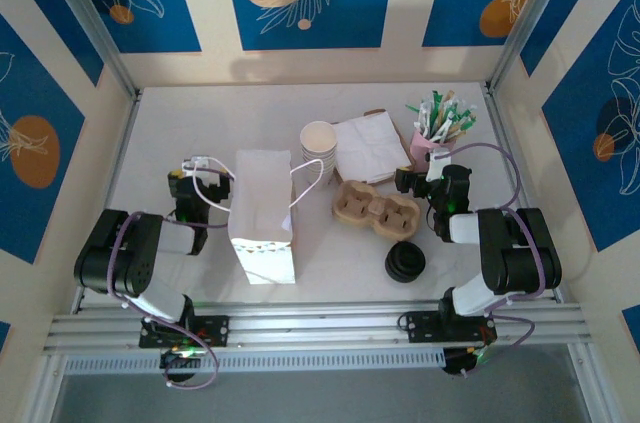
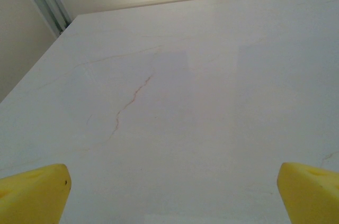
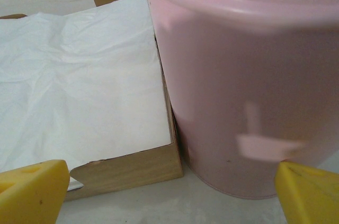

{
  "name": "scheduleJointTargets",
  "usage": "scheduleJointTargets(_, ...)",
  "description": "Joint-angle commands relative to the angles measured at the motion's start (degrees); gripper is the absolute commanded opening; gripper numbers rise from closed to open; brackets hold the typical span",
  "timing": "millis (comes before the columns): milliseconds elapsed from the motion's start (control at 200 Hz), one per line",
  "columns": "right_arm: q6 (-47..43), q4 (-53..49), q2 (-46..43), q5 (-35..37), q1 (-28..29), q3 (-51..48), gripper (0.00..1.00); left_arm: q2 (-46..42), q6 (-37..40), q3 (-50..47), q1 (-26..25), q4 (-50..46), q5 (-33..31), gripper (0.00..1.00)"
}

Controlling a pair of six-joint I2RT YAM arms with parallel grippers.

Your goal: Pack the takeout coffee

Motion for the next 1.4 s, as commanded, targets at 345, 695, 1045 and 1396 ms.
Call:
scheduleJointTargets(345,0.7,1.0,0.0,-0.2,-0.3,1.4,0.99,0.1,-0.4,0.7,0.7,0.4,1.1,1.0)
scheduleJointTargets(695,0.9,-6.1,-6.3,6.6,1.7,2.2,0.99,-8.1,0.3,-2.1,0.5,-1.1,2.0,1.0)
scheduleJointTargets(1045,8.6,-33.9,-27.6,9.0,0.1,4.9,0.99,-37.7,-12.9,4.1,0.6,-42.5,-7.9,1.0)
scheduleJointTargets(1396,19.2,-66.6,-43.7,6.8,-3.1,17.1,0.99,-45.9,-18.9,22.1,1.1,-84.3,-4.9,1.0)
